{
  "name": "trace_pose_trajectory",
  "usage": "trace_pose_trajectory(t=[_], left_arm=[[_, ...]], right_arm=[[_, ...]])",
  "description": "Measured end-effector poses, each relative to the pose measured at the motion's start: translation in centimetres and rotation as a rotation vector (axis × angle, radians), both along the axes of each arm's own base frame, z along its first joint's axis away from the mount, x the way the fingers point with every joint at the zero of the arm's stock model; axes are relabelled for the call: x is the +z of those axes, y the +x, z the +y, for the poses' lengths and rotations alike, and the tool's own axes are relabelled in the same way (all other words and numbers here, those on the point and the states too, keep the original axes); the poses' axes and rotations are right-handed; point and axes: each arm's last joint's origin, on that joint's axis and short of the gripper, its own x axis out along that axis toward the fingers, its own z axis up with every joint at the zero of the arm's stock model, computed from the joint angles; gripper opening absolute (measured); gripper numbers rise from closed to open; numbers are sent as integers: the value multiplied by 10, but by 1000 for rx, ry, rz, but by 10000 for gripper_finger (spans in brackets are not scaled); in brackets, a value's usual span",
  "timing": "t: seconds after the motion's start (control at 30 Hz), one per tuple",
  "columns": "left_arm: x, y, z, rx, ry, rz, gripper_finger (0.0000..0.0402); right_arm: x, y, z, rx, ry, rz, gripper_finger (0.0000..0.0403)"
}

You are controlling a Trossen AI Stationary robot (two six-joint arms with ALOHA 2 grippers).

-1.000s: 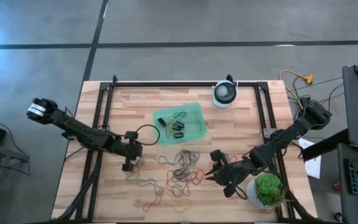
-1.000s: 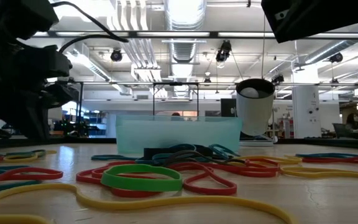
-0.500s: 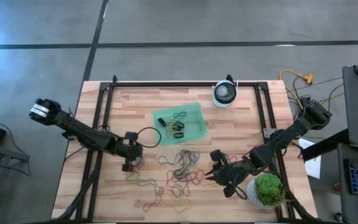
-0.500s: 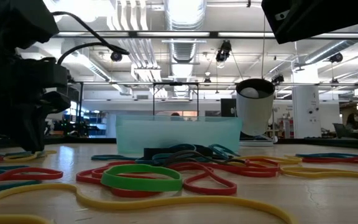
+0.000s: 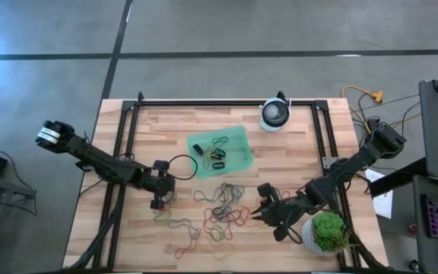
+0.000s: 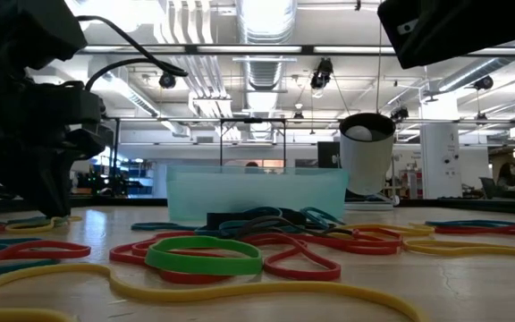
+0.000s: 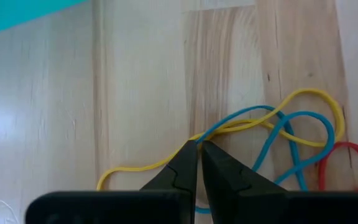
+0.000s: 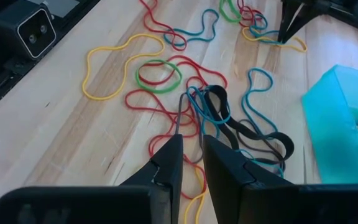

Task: Pick and place rubber bands into bin
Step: Put the blue rubber band into the green bin

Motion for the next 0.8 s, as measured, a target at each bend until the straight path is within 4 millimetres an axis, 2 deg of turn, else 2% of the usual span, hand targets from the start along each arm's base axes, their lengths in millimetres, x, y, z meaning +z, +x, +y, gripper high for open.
trace_pose_trajectory(t=[0.5, 0.8], left_arm=[[0, 1, 0, 2, -7, -6, 9], [6, 9, -3, -15, -32, -115, 9]], right_arm=[[0, 0, 0, 0, -1, 1, 56], [0, 0, 0, 1, -3, 1, 56]])
